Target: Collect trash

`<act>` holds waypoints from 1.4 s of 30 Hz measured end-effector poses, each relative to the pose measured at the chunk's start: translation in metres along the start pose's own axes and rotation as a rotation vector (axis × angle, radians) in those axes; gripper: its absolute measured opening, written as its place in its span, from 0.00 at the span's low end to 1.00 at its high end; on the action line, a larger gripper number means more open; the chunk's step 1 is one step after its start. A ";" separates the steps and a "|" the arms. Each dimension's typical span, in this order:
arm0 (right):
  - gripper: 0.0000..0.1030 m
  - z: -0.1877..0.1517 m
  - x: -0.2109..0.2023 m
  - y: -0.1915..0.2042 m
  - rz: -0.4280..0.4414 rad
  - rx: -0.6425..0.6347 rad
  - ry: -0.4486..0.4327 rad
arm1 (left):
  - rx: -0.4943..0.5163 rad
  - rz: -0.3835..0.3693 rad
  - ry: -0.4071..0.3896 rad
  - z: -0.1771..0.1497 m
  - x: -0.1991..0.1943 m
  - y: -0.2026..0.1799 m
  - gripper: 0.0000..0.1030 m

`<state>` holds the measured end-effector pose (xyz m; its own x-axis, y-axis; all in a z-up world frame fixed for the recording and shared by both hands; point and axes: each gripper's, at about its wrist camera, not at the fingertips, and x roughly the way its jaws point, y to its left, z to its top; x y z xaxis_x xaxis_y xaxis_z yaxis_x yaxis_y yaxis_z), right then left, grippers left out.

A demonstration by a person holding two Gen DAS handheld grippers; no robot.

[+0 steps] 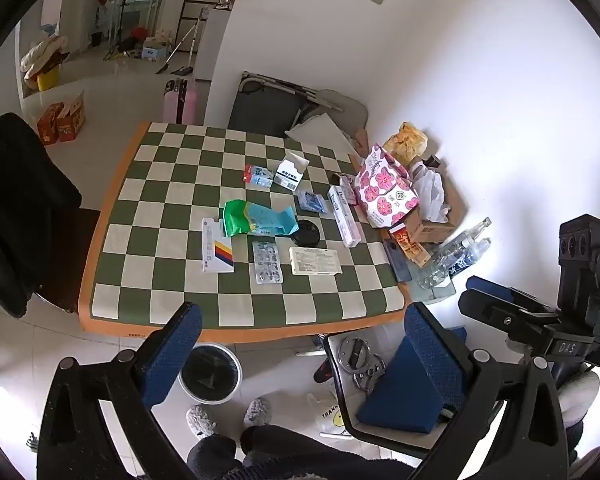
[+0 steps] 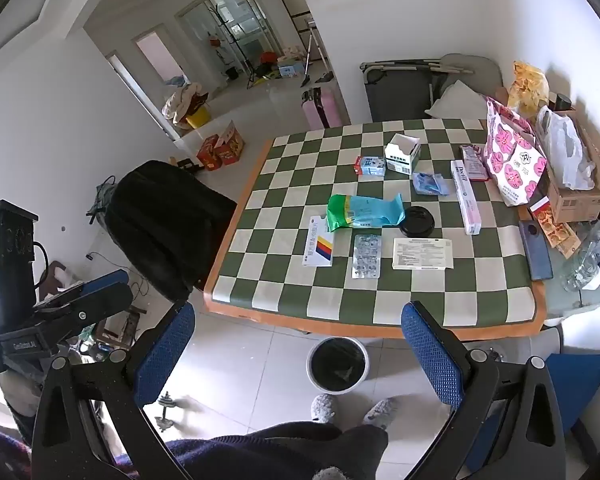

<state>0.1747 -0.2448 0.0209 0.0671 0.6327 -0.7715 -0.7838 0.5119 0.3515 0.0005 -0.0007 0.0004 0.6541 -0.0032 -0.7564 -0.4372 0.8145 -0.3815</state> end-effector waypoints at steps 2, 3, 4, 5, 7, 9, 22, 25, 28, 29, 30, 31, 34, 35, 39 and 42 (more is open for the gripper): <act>1.00 -0.001 0.000 0.000 0.000 -0.001 0.001 | 0.008 -0.003 0.001 0.000 0.000 -0.001 1.00; 1.00 -0.001 0.000 0.000 0.000 0.000 0.003 | -0.001 0.000 -0.002 0.000 0.000 -0.001 1.00; 1.00 -0.002 0.000 0.000 0.001 0.001 0.004 | -0.001 0.001 -0.004 0.002 -0.001 0.001 1.00; 1.00 -0.002 0.001 0.000 0.002 0.002 0.005 | 0.002 0.002 -0.006 0.003 -0.002 0.000 1.00; 1.00 0.000 0.003 0.005 0.000 -0.003 0.007 | 0.009 0.007 -0.011 0.003 -0.008 -0.003 1.00; 1.00 -0.001 0.002 0.001 0.006 -0.003 0.005 | 0.009 0.011 -0.010 0.001 -0.002 -0.002 1.00; 1.00 -0.003 0.003 0.000 0.009 -0.005 -0.007 | 0.019 0.010 -0.013 -0.004 -0.005 -0.010 1.00; 1.00 -0.003 0.003 0.001 0.016 -0.013 -0.005 | 0.024 0.008 -0.013 -0.010 -0.003 -0.010 1.00; 1.00 -0.003 0.003 0.000 0.027 -0.017 0.000 | 0.031 0.003 -0.009 -0.012 -0.003 -0.011 1.00; 1.00 -0.003 0.003 0.001 0.028 -0.017 0.001 | 0.030 0.004 -0.009 -0.012 -0.003 -0.011 1.00; 1.00 -0.003 0.004 0.001 0.028 -0.017 0.001 | 0.028 0.003 -0.009 -0.012 -0.002 -0.011 1.00; 1.00 -0.004 0.003 0.000 0.029 -0.016 0.000 | 0.027 0.001 -0.008 -0.012 -0.003 -0.012 1.00; 1.00 -0.004 0.004 0.000 0.029 -0.017 0.000 | 0.022 -0.006 -0.005 -0.014 -0.001 -0.014 1.00; 1.00 -0.004 0.004 0.000 0.030 -0.017 0.000 | 0.021 -0.006 -0.005 -0.015 -0.001 -0.015 1.00; 1.00 -0.005 0.005 0.001 0.031 -0.015 0.002 | 0.022 -0.009 -0.002 -0.013 -0.001 -0.014 1.00; 1.00 -0.005 0.004 -0.001 0.031 -0.015 0.002 | 0.021 -0.008 -0.002 -0.013 -0.001 -0.015 1.00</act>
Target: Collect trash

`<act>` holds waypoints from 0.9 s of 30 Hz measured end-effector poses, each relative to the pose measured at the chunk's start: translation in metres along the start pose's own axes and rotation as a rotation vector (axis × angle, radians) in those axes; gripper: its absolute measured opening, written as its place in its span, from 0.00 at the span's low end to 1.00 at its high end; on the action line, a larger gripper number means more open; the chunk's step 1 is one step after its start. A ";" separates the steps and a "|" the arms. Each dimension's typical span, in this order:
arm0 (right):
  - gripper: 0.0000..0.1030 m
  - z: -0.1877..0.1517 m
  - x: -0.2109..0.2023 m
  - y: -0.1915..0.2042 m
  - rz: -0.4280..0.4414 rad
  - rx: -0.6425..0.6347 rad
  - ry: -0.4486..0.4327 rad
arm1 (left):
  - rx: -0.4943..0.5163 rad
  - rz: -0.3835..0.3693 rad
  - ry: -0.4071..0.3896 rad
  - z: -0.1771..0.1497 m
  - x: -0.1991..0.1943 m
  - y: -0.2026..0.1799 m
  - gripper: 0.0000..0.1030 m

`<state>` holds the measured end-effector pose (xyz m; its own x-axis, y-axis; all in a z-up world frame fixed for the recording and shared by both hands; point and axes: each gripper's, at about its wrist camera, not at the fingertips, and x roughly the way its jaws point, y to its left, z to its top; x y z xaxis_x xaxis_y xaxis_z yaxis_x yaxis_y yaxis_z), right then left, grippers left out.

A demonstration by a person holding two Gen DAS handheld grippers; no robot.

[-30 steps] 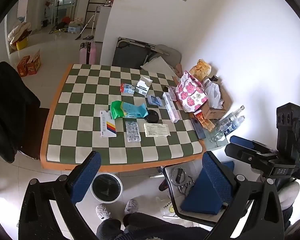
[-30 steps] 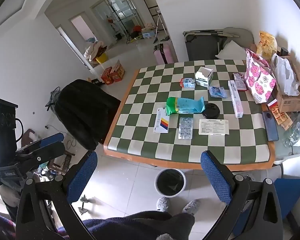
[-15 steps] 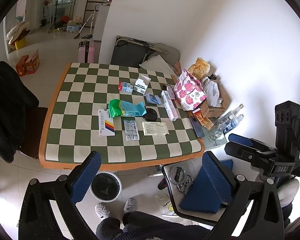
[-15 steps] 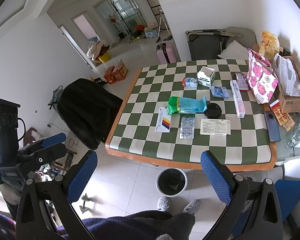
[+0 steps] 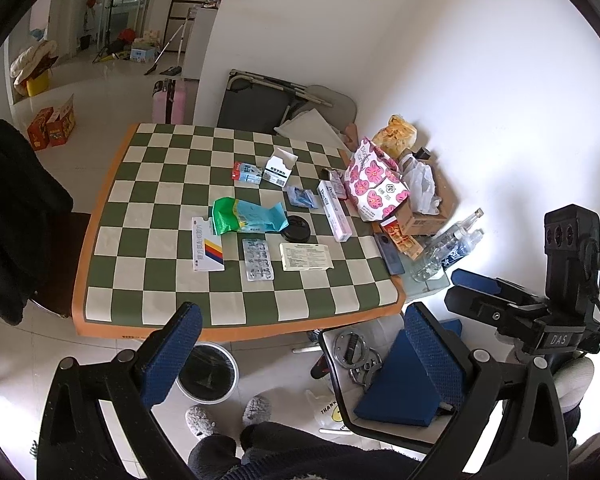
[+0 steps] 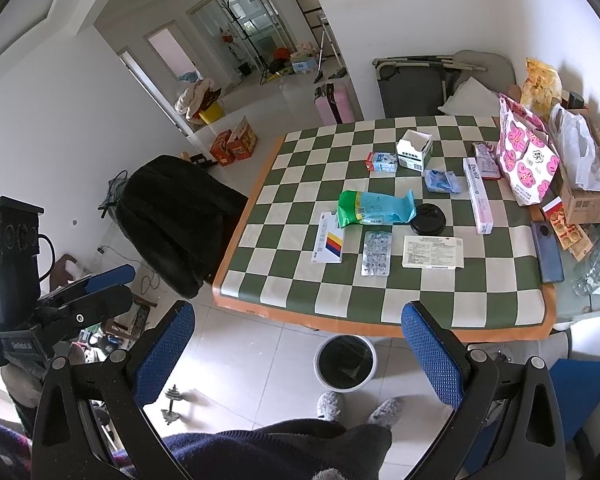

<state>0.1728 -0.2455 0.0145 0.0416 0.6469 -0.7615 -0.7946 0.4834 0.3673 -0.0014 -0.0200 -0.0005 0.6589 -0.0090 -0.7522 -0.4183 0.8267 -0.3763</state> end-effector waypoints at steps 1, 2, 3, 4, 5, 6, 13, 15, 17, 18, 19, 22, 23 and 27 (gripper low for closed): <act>1.00 0.000 0.000 0.000 0.001 0.000 0.000 | 0.001 -0.002 0.000 -0.001 0.000 -0.001 1.00; 1.00 0.000 0.000 0.000 0.002 0.002 0.000 | 0.001 -0.004 0.001 -0.001 0.000 -0.001 1.00; 1.00 0.000 0.001 0.000 0.002 0.003 0.001 | 0.001 -0.004 0.003 0.001 0.001 0.000 1.00; 1.00 -0.001 0.002 0.001 0.002 0.002 0.001 | 0.002 -0.006 0.003 0.000 0.001 -0.002 1.00; 1.00 -0.001 0.002 0.001 0.003 0.002 0.002 | 0.002 -0.007 0.004 0.001 0.002 -0.002 1.00; 1.00 -0.001 0.002 0.001 0.003 0.002 0.003 | 0.002 -0.009 0.007 0.002 0.003 -0.003 1.00; 1.00 -0.001 0.002 0.001 0.006 0.005 0.001 | 0.003 -0.014 0.010 0.008 0.009 -0.007 1.00; 1.00 -0.001 0.002 0.001 0.005 0.004 0.001 | 0.006 -0.018 0.009 0.010 0.012 -0.009 1.00; 1.00 -0.001 0.003 0.001 0.006 0.004 0.002 | 0.007 -0.019 0.009 0.011 0.013 -0.011 1.00; 1.00 -0.001 0.003 0.002 0.005 0.005 0.002 | 0.008 -0.020 0.010 0.012 0.013 -0.011 1.00; 1.00 -0.001 0.002 0.001 0.006 0.005 0.002 | 0.006 -0.020 0.009 0.011 0.012 -0.010 1.00; 1.00 0.000 0.003 0.001 0.006 0.005 0.002 | 0.007 -0.021 0.008 0.012 0.013 -0.011 1.00; 1.00 0.000 0.003 0.001 0.007 0.004 0.003 | 0.008 -0.021 0.008 0.013 0.014 -0.013 1.00; 1.00 0.000 0.004 0.002 0.008 0.004 0.003 | 0.006 -0.022 0.008 0.012 0.014 -0.012 1.00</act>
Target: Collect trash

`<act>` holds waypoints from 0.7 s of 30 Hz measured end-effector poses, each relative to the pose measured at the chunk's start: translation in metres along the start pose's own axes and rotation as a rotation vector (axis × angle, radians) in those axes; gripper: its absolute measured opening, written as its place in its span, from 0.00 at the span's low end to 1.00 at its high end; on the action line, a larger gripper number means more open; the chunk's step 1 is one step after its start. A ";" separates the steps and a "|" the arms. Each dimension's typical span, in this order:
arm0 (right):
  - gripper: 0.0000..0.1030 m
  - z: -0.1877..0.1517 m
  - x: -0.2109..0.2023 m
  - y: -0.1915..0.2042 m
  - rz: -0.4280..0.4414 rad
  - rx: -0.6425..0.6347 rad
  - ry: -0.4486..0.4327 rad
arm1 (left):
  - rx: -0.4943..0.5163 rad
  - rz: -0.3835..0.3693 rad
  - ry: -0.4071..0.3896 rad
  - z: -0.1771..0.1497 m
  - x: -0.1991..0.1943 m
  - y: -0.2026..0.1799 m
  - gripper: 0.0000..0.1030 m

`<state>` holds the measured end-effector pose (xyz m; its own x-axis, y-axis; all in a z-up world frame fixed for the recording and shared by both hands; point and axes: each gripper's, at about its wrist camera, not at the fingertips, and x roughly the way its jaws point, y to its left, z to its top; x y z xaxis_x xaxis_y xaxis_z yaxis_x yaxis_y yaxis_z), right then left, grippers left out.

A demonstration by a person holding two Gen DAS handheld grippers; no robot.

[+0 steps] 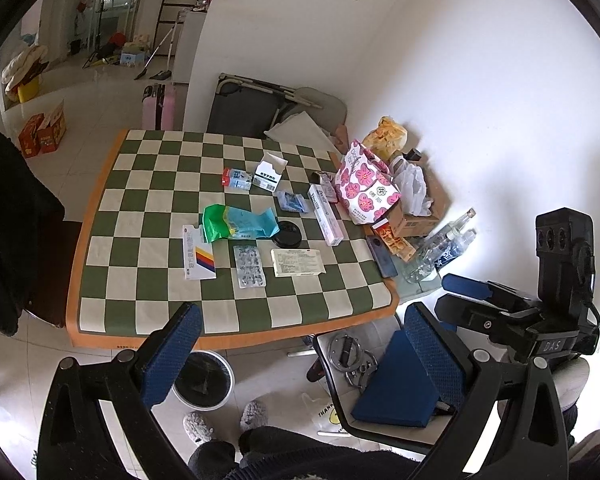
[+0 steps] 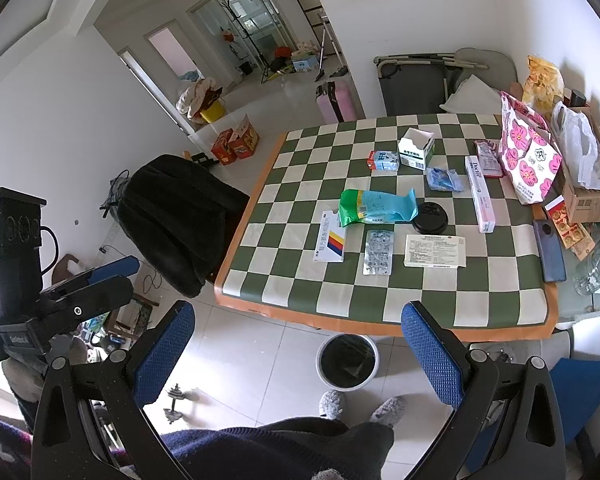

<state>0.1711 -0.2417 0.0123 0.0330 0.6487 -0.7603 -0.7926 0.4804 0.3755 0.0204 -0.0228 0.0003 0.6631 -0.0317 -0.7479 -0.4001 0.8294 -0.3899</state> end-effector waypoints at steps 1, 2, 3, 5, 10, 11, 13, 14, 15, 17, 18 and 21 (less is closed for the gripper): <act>1.00 0.001 -0.001 -0.001 -0.001 0.001 0.000 | -0.001 0.000 0.000 -0.001 -0.001 0.001 1.00; 1.00 0.000 0.000 0.000 -0.001 0.001 0.000 | -0.001 -0.001 0.000 0.000 0.000 0.001 1.00; 1.00 0.001 0.001 0.000 0.000 0.002 0.000 | -0.001 0.000 0.000 -0.001 -0.001 0.001 1.00; 1.00 0.001 0.001 0.001 0.000 0.001 0.001 | -0.002 -0.001 -0.001 0.000 0.001 -0.001 1.00; 1.00 0.002 0.001 0.001 0.000 0.003 0.001 | -0.002 -0.003 0.001 -0.001 0.000 -0.001 1.00; 1.00 0.002 0.001 0.002 -0.001 0.002 0.001 | -0.002 -0.003 0.002 0.000 0.002 -0.003 1.00; 1.00 0.003 0.002 0.002 0.000 0.003 0.002 | -0.001 -0.003 0.000 -0.001 0.001 -0.002 1.00; 1.00 0.002 0.003 0.002 -0.001 0.002 0.003 | -0.001 -0.004 0.000 -0.001 0.002 -0.003 1.00; 1.00 0.003 0.003 0.002 0.000 0.002 0.002 | -0.003 -0.003 -0.001 -0.002 0.001 -0.002 1.00; 1.00 0.003 0.002 0.002 0.001 0.003 0.002 | -0.002 -0.003 -0.002 -0.002 0.002 -0.003 1.00; 1.00 0.003 0.003 0.002 0.001 0.002 0.002 | -0.003 -0.003 -0.003 -0.003 0.001 -0.002 1.00; 1.00 0.004 0.004 0.003 0.000 0.005 0.003 | -0.004 -0.006 -0.001 -0.003 0.002 -0.003 1.00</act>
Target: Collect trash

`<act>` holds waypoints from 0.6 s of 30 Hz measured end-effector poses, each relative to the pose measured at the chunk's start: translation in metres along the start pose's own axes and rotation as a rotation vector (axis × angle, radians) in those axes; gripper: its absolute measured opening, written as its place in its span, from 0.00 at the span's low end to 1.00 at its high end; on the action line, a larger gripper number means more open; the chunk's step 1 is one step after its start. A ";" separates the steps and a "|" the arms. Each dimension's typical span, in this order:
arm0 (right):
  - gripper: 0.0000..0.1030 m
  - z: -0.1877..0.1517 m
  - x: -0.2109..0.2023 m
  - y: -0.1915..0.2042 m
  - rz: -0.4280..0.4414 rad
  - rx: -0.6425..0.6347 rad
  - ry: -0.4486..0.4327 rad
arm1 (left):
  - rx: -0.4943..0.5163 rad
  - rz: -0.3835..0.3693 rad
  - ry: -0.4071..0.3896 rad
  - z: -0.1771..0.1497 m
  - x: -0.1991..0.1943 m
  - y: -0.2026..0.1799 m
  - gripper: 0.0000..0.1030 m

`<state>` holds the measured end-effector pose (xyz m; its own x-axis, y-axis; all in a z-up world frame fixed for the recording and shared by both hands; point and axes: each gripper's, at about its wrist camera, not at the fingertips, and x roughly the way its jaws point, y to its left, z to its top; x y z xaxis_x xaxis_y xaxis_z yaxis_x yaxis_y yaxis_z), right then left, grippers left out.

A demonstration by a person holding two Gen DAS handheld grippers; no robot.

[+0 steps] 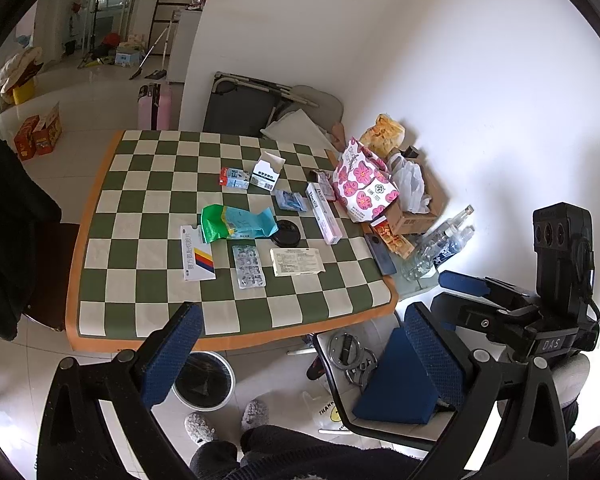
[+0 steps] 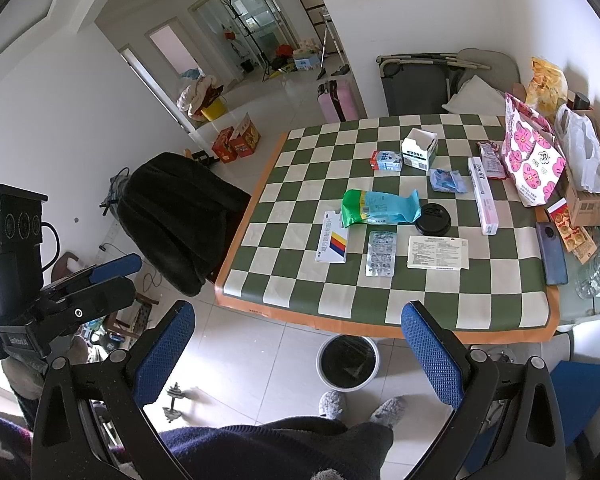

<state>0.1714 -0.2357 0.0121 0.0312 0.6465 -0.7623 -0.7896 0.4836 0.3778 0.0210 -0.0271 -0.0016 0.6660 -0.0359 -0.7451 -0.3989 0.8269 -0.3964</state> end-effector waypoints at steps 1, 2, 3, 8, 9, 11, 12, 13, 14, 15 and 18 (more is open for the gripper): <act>1.00 0.000 -0.001 0.000 0.000 -0.001 0.000 | 0.000 0.001 0.000 0.000 0.000 0.000 1.00; 1.00 0.000 -0.001 0.000 0.001 -0.001 -0.001 | 0.000 0.001 -0.001 -0.001 -0.001 0.001 1.00; 1.00 0.000 0.000 0.000 0.001 0.000 0.000 | 0.000 -0.001 0.001 0.000 -0.001 0.000 1.00; 1.00 0.001 0.002 -0.001 -0.004 0.007 -0.001 | 0.009 0.065 0.001 0.006 0.011 -0.006 1.00; 1.00 0.000 0.004 -0.001 -0.014 0.015 -0.003 | 0.019 0.123 -0.009 0.007 0.014 -0.004 1.00; 1.00 -0.002 0.010 0.001 -0.053 0.022 0.001 | 0.050 0.280 -0.029 0.009 0.026 0.000 1.00; 1.00 -0.003 0.015 0.000 -0.105 0.025 0.005 | 0.065 0.346 -0.041 0.010 0.034 0.003 1.00; 1.00 -0.005 0.022 0.007 -0.144 0.022 0.005 | 0.074 0.400 -0.045 0.010 0.044 0.007 1.00; 1.00 -0.007 0.029 0.006 -0.193 0.014 0.007 | 0.079 0.438 -0.041 0.010 0.055 0.012 1.00; 1.00 -0.007 0.037 0.004 -0.238 0.008 0.013 | 0.078 0.462 -0.036 0.009 0.067 0.020 1.00; 1.00 -0.004 0.070 -0.008 -0.355 -0.034 0.052 | 0.064 0.554 -0.011 0.004 0.109 0.038 1.00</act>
<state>0.1777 -0.1971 -0.0461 0.2766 0.4106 -0.8688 -0.7552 0.6520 0.0677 0.0811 0.0030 -0.0955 0.3743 0.4200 -0.8267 -0.6525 0.7528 0.0870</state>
